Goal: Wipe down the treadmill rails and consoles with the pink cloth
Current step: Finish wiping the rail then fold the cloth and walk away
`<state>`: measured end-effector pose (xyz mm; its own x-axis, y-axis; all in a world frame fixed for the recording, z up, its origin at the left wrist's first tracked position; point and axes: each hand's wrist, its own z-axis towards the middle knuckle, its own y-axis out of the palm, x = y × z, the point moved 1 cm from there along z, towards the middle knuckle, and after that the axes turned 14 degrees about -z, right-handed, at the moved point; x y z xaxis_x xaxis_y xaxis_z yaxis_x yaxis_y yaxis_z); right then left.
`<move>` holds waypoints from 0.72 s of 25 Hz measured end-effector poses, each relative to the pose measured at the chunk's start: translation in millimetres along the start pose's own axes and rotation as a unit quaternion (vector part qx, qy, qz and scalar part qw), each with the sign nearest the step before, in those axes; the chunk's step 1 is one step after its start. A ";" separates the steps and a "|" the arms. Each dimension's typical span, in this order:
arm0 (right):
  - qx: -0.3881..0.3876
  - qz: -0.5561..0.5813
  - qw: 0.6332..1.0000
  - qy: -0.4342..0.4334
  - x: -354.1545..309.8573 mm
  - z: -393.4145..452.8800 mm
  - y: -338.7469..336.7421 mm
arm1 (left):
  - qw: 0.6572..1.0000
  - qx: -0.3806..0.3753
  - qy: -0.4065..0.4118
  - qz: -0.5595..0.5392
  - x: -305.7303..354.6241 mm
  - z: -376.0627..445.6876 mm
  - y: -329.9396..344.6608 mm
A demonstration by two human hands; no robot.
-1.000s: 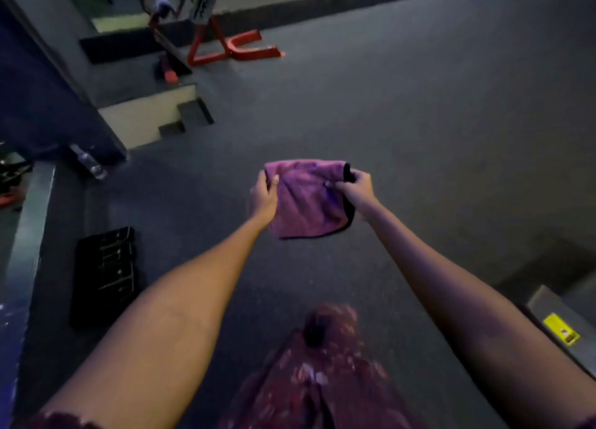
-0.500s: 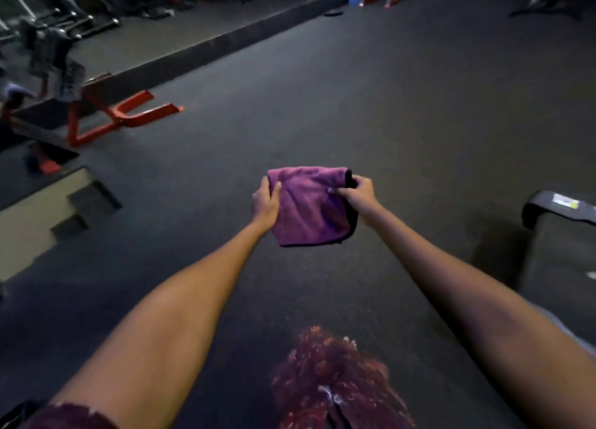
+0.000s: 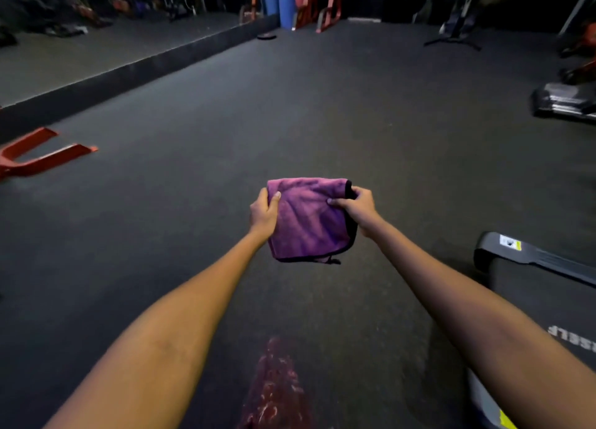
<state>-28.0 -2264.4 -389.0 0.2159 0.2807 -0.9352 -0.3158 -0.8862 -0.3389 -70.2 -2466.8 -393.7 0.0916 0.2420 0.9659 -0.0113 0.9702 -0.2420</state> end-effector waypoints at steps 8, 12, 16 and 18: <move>0.082 0.028 0.995 0.053 -11.9 219.5 -59.3 | 0.993 -0.111 0.031 -0.036 24.0 224.5 132.9; 0.164 0.025 0.983 0.076 -16.0 320.8 -120.4 | 0.982 -0.180 0.049 -0.029 56.1 327.8 227.6; 0.228 0.014 0.966 0.119 15.3 396.4 -184.3 | 0.973 -0.227 0.052 -0.004 65.1 387.6 330.4; 0.252 0.030 0.959 0.124 31.8 436.2 -218.4 | 0.966 -0.251 0.061 -0.004 68.1 417.3 388.1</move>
<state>-355.2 -1901.2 -389.5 0.3770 0.0834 -0.9224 -0.7279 -0.5891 -0.3508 -483.9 -2069.1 -383.5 0.2058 0.2018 0.9575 0.4723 0.8365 -0.2778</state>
